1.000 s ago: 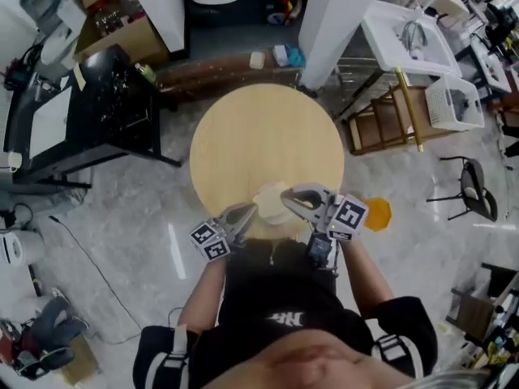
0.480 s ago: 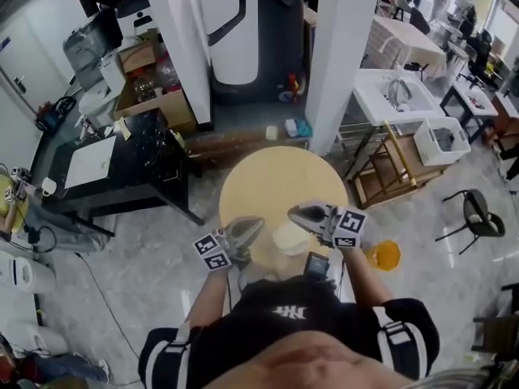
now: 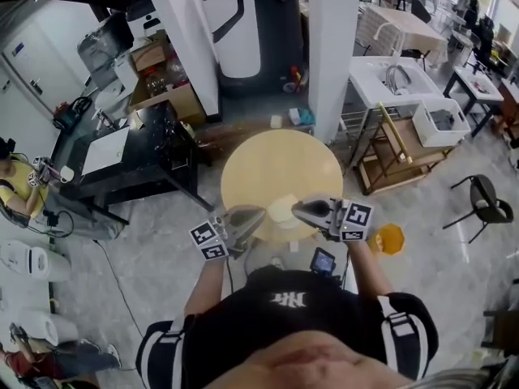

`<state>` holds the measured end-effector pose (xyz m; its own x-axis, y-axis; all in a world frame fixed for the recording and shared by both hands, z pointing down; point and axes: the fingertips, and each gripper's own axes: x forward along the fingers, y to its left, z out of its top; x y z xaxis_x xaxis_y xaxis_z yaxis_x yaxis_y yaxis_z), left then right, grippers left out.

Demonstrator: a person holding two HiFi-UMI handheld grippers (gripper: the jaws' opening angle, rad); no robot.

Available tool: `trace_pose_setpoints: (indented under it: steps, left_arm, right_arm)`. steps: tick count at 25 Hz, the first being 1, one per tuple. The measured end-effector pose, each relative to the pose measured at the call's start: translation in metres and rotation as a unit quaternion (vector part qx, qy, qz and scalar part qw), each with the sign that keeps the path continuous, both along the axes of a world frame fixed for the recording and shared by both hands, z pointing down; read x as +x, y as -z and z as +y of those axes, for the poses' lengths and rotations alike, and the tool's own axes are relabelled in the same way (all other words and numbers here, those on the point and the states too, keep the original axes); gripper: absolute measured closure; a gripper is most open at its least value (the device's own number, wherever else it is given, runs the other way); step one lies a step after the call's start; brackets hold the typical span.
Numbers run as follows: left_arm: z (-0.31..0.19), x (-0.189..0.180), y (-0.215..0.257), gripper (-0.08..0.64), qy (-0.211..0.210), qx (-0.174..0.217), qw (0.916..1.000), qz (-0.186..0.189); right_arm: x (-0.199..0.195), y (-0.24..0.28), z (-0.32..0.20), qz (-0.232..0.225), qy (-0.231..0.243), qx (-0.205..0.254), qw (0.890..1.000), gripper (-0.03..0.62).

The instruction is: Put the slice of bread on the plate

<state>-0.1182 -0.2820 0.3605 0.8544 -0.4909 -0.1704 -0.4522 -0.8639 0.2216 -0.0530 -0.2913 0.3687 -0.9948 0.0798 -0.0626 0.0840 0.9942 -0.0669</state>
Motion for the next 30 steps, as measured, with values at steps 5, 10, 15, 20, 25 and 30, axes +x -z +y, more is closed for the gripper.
trace_pose_setpoints:
  steps: [5, 10, 15, 20, 25, 30]
  left_arm:
    - [0.057, 0.050, -0.006, 0.549, -0.031, -0.029, 0.9990, 0.015]
    - [0.117, 0.075, -0.027, 0.549, -0.050, -0.061, 0.9969, 0.001]
    - [0.150, 0.095, -0.030, 0.549, -0.068, -0.057, 0.9951, -0.043]
    - [0.179, 0.102, -0.012, 0.549, -0.110, -0.022, 0.9931, -0.035]
    - [0.240, 0.094, -0.006, 0.549, -0.141, -0.004, 0.9898, -0.021]
    - [0.308, 0.064, -0.039, 0.549, -0.124, -0.039, 0.9914, 0.011]
  right_arm:
    - [0.048, -0.008, 0.054, -0.015, -0.013, -0.025, 0.999, 0.591]
    - [0.068, -0.043, 0.106, 0.009, -0.014, -0.056, 0.998, 0.591]
    - [0.093, -0.034, 0.138, -0.022, -0.019, -0.062, 0.998, 0.591]
    - [0.103, -0.007, 0.169, -0.031, -0.043, -0.027, 0.998, 0.591]
    - [0.084, 0.001, 0.238, -0.037, -0.034, -0.029, 0.998, 0.591]
    - [0.053, -0.038, 0.290, 0.024, -0.080, -0.080, 0.993, 0.591]
